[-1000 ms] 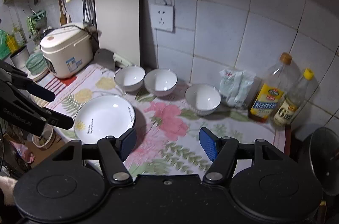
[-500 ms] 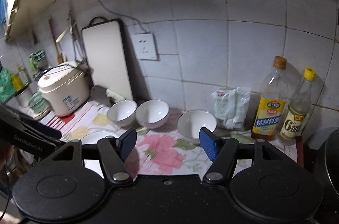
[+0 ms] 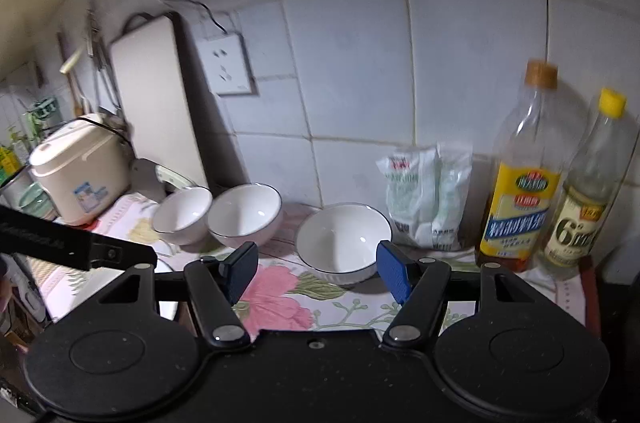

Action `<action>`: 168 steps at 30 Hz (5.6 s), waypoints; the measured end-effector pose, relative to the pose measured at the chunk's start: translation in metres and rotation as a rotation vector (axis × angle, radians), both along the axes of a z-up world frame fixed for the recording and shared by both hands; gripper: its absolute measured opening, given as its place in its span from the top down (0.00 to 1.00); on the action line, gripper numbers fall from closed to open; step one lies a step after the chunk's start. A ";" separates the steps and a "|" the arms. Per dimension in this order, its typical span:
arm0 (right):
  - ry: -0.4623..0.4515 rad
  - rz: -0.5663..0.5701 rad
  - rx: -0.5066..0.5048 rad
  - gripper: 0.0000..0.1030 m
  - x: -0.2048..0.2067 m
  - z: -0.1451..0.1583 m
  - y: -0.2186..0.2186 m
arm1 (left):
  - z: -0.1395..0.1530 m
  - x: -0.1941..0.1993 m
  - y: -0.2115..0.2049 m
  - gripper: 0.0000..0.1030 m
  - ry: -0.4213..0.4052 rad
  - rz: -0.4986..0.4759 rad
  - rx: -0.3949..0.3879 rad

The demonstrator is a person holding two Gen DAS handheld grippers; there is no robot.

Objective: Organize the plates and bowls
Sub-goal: 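Close both grippers on the rim of the white bowl, then lift the white bowl and carry it beside the plate stack, then lower the white bowl onto the tablecloth and open both grippers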

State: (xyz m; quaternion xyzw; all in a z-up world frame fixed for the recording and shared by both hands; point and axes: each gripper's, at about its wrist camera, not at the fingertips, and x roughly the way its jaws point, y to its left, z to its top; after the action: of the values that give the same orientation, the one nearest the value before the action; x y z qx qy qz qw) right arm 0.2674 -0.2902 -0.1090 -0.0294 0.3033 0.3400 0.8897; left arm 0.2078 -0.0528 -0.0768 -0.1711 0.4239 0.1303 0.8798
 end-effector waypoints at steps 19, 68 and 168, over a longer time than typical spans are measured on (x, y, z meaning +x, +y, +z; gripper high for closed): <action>0.242 -0.091 0.113 0.48 0.101 -0.101 0.016 | -0.079 0.092 0.000 0.24 -0.065 0.043 -0.032; 0.460 -0.222 0.090 0.78 0.025 -0.046 0.002 | -0.039 0.051 -0.040 0.83 0.202 -0.112 -0.067; 0.120 0.074 -0.243 0.13 -0.125 0.057 0.047 | 0.052 -0.110 0.009 0.39 0.183 -0.179 0.106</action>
State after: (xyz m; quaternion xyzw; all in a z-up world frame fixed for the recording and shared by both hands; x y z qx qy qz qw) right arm 0.1424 -0.2434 -0.0515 -0.1278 0.3935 0.3344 0.8468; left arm 0.0979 -0.0440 -0.0248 -0.0729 0.5085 0.0885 0.8534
